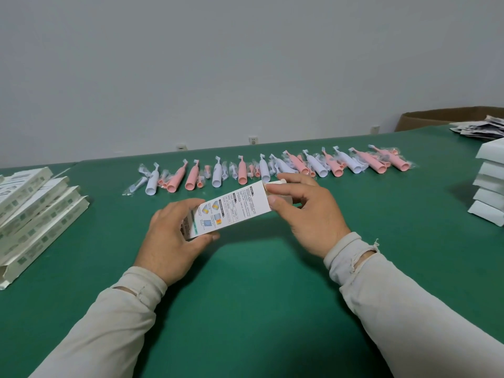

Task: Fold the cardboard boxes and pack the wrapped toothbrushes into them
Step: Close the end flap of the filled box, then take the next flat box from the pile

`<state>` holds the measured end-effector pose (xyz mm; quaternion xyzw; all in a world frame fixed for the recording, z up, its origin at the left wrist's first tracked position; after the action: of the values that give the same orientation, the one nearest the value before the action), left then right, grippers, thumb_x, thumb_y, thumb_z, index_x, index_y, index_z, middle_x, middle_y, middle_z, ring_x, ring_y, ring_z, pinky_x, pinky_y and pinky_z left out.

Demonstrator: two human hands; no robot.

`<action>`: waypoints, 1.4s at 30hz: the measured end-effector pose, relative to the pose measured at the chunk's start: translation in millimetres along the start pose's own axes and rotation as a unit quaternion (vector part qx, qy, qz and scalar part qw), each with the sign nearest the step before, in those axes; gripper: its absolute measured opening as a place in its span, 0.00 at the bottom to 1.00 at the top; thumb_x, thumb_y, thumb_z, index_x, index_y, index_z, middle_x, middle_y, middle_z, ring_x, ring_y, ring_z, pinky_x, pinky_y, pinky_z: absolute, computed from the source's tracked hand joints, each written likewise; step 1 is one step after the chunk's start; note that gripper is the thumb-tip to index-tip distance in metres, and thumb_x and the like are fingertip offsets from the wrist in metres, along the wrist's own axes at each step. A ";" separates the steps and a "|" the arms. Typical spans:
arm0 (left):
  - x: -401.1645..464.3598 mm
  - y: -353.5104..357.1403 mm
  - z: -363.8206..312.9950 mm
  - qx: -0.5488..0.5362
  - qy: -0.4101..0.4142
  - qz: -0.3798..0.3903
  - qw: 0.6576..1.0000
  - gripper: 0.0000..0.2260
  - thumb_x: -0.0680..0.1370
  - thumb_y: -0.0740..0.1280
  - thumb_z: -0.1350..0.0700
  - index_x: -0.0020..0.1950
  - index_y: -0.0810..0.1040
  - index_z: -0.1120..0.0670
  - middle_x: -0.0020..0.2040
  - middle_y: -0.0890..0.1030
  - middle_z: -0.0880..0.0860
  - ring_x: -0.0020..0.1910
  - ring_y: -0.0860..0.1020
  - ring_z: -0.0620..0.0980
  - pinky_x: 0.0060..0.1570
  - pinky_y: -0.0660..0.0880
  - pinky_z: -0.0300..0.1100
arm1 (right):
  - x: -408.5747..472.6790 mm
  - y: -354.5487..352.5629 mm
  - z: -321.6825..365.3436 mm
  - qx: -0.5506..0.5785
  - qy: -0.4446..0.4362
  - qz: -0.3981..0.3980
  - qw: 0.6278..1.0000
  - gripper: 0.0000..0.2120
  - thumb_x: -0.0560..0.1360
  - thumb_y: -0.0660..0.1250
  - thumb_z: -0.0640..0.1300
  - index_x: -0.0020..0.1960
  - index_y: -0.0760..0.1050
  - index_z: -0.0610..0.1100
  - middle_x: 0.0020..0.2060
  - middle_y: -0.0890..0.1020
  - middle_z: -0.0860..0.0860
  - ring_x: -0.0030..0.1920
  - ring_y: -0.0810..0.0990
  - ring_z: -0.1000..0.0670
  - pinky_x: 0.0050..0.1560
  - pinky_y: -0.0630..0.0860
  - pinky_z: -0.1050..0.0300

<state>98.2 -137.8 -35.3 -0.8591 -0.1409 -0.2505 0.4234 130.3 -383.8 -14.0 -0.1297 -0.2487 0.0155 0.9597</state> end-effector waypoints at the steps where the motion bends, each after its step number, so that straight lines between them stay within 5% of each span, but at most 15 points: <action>1: 0.0 0.0 -0.6 -0.001 0.001 0.000 1.000 0.25 0.68 0.79 0.52 0.59 0.73 0.38 0.54 0.76 0.42 0.57 0.71 0.50 0.57 0.66 0.43 | 0.0 1.0 -1.7 0.025 0.011 -0.006 1.000 0.13 0.75 0.73 0.43 0.49 0.82 0.62 0.61 0.77 0.56 0.60 0.76 0.59 0.64 0.72 0.59; 4: -0.1 1.1 -2.3 0.000 0.003 0.004 1.000 0.25 0.68 0.79 0.52 0.60 0.73 0.38 0.55 0.76 0.42 0.57 0.71 0.50 0.57 0.66 0.43 | -0.1 5.3 -9.0 0.068 0.045 0.000 0.997 0.11 0.76 0.72 0.43 0.56 0.83 0.55 0.59 0.82 0.53 0.53 0.79 0.55 0.60 0.78 0.48; 7: -0.1 2.0 -1.5 -0.003 -0.001 0.005 1.000 0.24 0.68 0.80 0.52 0.60 0.74 0.39 0.55 0.77 0.43 0.57 0.72 0.51 0.57 0.67 0.44 | -2.9 9.8 -11.8 0.079 0.053 0.016 0.995 0.12 0.78 0.69 0.43 0.61 0.81 0.52 0.54 0.84 0.53 0.46 0.82 0.53 0.49 0.81 0.50; 13: 0.4 3.4 3.2 -0.015 -0.015 0.008 1.000 0.24 0.68 0.79 0.51 0.61 0.76 0.40 0.55 0.78 0.43 0.56 0.74 0.52 0.60 0.73 0.54 | -6.3 11.8 -0.8 0.043 0.020 0.016 0.999 0.12 0.80 0.66 0.44 0.62 0.81 0.51 0.53 0.82 0.50 0.51 0.82 0.48 0.57 0.79 0.44; 18: 1.3 1.6 6.5 -0.015 -0.022 -0.007 1.000 0.24 0.68 0.79 0.50 0.61 0.76 0.42 0.54 0.78 0.44 0.55 0.75 0.53 0.58 0.74 0.56 | -4.6 -3.8 5.9 0.036 -0.005 -0.042 0.998 0.14 0.77 0.70 0.43 0.55 0.76 0.62 0.49 0.82 0.63 0.43 0.79 0.59 0.49 0.76 0.65; 20: 1.6 -0.5 7.9 -0.010 -0.024 -0.014 1.000 0.24 0.68 0.79 0.50 0.62 0.77 0.43 0.53 0.78 0.45 0.55 0.75 0.54 0.58 0.74 0.55 | -4.2 -4.9 5.0 0.071 0.004 -0.051 0.996 0.16 0.76 0.71 0.42 0.55 0.72 0.61 0.49 0.83 0.60 0.42 0.79 0.62 0.47 0.76 0.69; 29: 1.5 -4.0 2.5 0.015 -0.010 -0.024 1.000 0.25 0.68 0.79 0.51 0.62 0.76 0.42 0.54 0.76 0.42 0.57 0.72 0.51 0.57 0.68 0.45 | -5.0 -7.3 3.0 0.072 0.006 -0.062 0.995 0.08 0.74 0.74 0.42 0.48 0.80 0.55 0.40 0.83 0.65 0.37 0.77 0.64 0.43 0.74 0.71; 34: 0.3 -6.2 -2.7 0.029 -0.003 -0.029 0.999 0.25 0.68 0.79 0.51 0.62 0.76 0.42 0.53 0.74 0.40 0.56 0.69 0.48 0.56 0.64 0.43 | -4.1 -5.0 -5.5 0.093 0.034 -0.062 0.993 0.06 0.73 0.75 0.42 0.44 0.81 0.51 0.37 0.83 0.59 0.35 0.77 0.59 0.42 0.77 0.61; 42: -0.9 -6.5 -3.8 0.029 -0.016 -0.025 0.999 0.25 0.68 0.78 0.48 0.63 0.76 0.42 0.53 0.74 0.39 0.56 0.69 0.47 0.56 0.64 0.43 | -5.6 0.1 -4.7 0.078 0.025 -0.043 0.996 0.05 0.76 0.72 0.45 0.46 0.85 0.54 0.40 0.84 0.61 0.37 0.78 0.61 0.43 0.73 0.66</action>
<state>93.4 -137.0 -29.5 -0.8466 -0.1763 -0.2431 0.4393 127.6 -385.3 -20.6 -0.0435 -0.2282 -0.0099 0.9726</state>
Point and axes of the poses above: each hand's wrist, its own x-axis towards the middle knuckle, its own y-axis out of the palm, z = x × y, the point moved 10 cm from there along x, towards the middle knuckle
